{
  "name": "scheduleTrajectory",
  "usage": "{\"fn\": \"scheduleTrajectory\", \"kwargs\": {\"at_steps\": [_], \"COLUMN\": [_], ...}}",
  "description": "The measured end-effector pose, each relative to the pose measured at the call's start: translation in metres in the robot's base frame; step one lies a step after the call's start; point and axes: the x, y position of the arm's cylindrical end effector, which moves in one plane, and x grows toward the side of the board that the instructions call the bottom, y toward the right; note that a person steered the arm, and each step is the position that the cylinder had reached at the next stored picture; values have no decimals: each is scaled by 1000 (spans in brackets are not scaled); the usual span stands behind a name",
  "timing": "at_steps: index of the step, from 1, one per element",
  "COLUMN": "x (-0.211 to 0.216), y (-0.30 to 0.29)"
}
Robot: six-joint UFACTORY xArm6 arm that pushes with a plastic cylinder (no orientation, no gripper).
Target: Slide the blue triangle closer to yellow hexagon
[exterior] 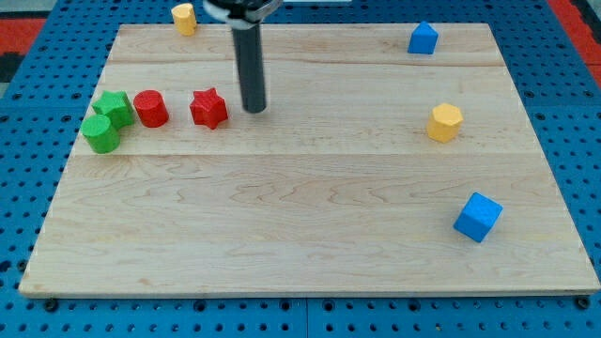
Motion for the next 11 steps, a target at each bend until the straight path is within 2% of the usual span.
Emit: {"fn": "scheduleTrajectory", "kwargs": {"at_steps": [1, 2, 3, 4, 5, 6, 7, 8, 9, 10, 11], "x": [-4, -27, -86, -103, -144, -174, -182, -134, -121, -173, -143], "y": [-64, -36, -53, -51, 87, 191, 225, 260, 271, 263, 314]}}
